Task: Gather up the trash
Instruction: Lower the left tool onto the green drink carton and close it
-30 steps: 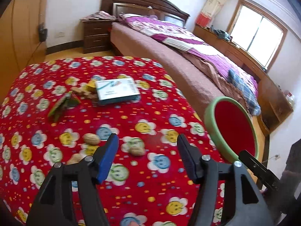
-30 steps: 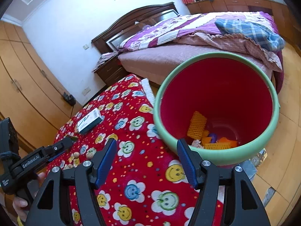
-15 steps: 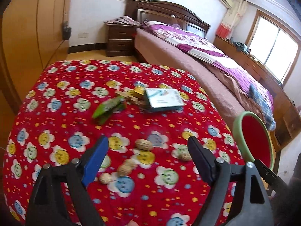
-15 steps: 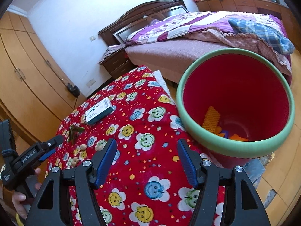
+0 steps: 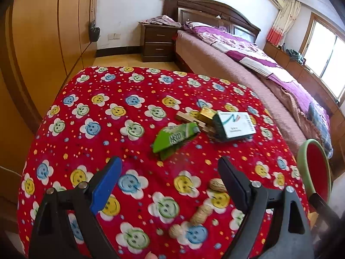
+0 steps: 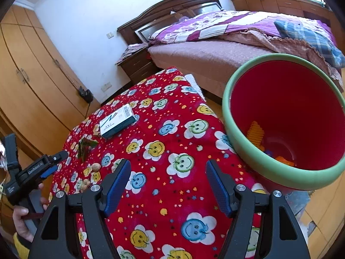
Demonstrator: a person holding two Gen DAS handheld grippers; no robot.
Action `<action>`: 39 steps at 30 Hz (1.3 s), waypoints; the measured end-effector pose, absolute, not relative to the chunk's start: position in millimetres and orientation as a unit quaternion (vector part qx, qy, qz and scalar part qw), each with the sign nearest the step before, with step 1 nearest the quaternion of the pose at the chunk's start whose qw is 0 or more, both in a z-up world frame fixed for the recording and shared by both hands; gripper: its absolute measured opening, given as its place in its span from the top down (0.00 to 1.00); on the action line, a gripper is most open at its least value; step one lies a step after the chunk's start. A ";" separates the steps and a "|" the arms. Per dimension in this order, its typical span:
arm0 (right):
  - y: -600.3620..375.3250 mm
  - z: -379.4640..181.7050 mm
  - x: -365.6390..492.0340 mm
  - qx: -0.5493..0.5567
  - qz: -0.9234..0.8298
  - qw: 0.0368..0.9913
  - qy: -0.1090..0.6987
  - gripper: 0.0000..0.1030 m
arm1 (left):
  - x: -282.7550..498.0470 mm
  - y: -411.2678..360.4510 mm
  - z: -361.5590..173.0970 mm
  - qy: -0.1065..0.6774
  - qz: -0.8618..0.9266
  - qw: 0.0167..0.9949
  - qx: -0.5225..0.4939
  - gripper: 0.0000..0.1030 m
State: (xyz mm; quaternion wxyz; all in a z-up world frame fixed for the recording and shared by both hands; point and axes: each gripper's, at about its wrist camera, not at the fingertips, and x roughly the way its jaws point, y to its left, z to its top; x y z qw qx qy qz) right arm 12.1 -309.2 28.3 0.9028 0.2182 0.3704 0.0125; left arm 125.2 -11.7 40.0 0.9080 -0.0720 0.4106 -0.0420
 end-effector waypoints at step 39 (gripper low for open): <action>-272.1 26.1 81.9 0.163 0.052 0.900 0.402 0.29 | 196.3 -7.7 7.7 0.437 -0.044 0.894 -0.085 0.50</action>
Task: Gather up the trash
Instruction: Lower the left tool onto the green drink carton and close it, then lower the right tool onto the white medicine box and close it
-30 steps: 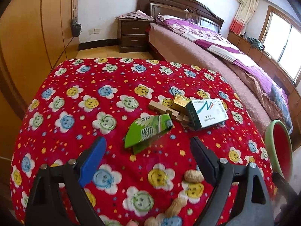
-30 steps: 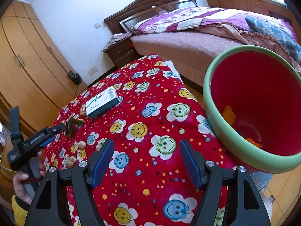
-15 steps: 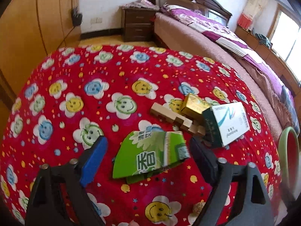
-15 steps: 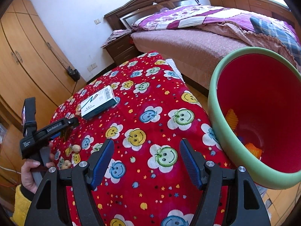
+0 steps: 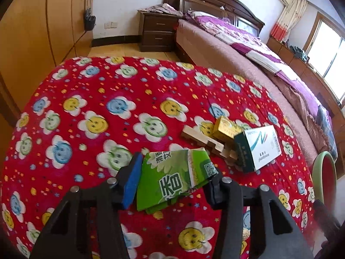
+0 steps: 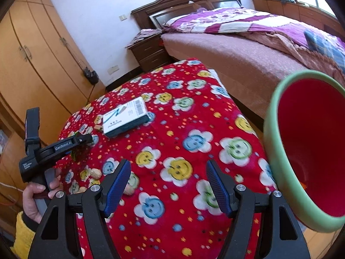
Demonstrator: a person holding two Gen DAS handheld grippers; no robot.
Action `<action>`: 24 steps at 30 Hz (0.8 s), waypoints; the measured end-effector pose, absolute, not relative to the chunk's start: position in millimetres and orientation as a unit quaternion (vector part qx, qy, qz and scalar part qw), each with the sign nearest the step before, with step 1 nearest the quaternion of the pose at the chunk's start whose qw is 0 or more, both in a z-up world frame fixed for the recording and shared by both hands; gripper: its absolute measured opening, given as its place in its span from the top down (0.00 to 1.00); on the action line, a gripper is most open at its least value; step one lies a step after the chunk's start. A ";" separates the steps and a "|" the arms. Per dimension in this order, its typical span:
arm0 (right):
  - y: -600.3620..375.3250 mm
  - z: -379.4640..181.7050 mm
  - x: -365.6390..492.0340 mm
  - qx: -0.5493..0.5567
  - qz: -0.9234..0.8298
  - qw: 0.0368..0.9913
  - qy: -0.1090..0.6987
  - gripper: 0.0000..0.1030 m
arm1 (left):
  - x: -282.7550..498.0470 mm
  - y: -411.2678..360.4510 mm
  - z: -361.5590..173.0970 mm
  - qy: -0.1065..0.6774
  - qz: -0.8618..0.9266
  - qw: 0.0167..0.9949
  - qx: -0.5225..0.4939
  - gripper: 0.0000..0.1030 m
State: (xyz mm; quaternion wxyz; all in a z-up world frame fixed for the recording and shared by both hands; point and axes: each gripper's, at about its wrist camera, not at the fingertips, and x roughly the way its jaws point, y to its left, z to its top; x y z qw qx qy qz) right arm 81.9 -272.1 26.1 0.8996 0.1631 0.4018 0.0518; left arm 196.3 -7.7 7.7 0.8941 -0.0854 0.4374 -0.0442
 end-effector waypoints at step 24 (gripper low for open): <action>-179.3 5.3 196.7 0.042 0.124 0.894 0.429 0.17 | 200.5 47.3 -1.4 0.420 0.037 0.903 -0.079 0.50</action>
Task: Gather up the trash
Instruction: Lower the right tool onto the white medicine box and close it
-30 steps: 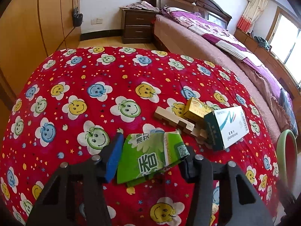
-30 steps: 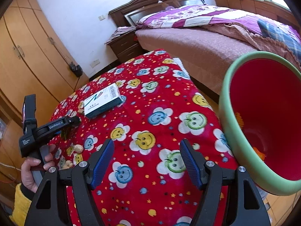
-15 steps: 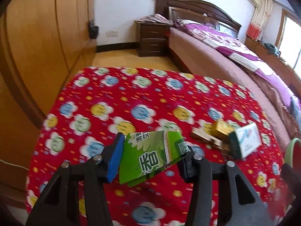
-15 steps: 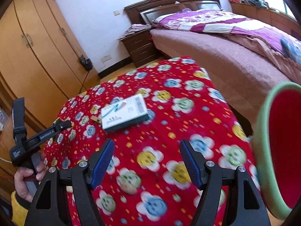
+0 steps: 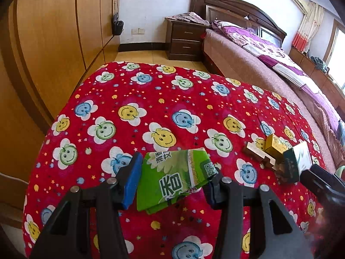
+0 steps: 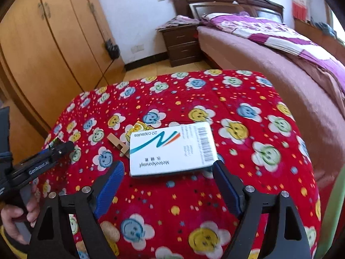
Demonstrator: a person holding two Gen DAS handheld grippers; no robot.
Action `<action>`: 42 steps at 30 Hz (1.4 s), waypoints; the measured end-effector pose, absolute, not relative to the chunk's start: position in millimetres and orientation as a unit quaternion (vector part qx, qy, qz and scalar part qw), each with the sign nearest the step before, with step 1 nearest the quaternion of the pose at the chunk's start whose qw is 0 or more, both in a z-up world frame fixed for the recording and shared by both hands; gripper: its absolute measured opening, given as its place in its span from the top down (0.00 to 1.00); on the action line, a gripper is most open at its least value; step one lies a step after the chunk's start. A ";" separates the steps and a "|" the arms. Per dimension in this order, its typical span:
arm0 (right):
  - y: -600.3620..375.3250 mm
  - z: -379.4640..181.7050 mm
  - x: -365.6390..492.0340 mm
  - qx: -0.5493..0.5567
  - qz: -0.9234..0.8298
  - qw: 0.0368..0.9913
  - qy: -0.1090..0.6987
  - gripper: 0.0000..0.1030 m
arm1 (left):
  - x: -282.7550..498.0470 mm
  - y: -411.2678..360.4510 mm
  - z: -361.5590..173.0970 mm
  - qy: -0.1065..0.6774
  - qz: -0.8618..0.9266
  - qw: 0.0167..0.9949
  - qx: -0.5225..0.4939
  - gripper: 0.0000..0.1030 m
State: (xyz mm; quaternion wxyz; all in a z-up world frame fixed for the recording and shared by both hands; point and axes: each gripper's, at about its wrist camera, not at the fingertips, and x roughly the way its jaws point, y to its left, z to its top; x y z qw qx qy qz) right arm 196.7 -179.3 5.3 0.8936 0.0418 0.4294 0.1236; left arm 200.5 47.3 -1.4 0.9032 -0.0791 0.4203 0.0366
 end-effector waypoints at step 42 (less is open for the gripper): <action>-178.2 -4.3 227.9 0.148 0.024 0.883 0.444 0.26 | 196.2 28.1 -7.9 0.405 0.001 0.910 -0.086 0.50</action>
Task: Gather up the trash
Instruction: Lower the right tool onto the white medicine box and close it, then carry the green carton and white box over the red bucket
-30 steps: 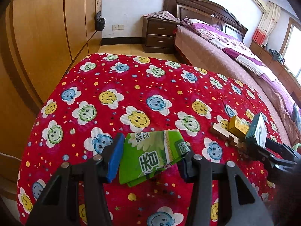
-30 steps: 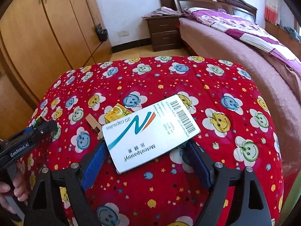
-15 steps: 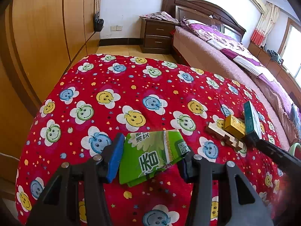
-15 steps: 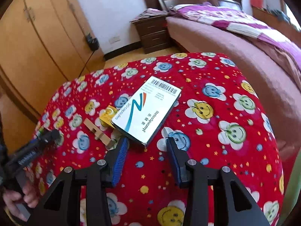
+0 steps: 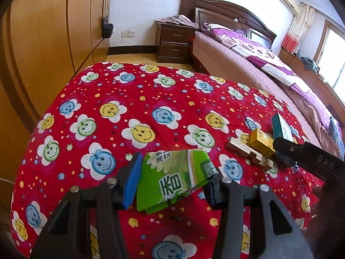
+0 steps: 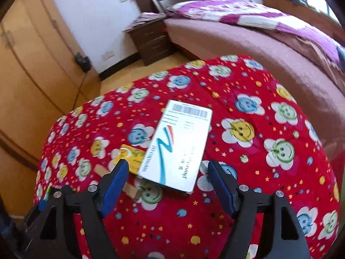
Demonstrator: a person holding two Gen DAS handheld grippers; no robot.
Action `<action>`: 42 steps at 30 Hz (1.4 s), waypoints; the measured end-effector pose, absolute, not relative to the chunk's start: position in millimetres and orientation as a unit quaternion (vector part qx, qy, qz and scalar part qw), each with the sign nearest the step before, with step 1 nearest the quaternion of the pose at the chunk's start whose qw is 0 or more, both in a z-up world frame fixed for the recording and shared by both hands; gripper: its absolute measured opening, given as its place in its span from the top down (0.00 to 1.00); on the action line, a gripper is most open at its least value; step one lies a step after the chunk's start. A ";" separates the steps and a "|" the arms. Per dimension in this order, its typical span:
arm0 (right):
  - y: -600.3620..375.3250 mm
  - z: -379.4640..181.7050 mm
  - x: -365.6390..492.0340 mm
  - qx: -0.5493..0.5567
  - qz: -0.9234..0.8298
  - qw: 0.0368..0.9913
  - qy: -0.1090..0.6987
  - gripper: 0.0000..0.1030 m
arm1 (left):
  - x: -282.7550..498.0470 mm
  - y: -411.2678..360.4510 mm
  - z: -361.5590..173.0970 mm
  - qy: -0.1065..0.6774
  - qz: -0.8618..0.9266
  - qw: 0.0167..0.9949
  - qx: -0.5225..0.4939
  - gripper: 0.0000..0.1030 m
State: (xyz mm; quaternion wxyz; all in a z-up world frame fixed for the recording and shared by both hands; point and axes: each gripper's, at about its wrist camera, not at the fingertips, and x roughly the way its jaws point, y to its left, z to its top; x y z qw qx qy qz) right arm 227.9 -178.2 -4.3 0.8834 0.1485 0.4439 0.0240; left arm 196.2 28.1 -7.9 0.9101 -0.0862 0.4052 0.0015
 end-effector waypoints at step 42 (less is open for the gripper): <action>-246.8 45.8 62.8 0.220 0.074 0.898 0.373 0.49 | 123.5 -11.4 48.0 0.381 -0.077 0.918 -0.076 0.50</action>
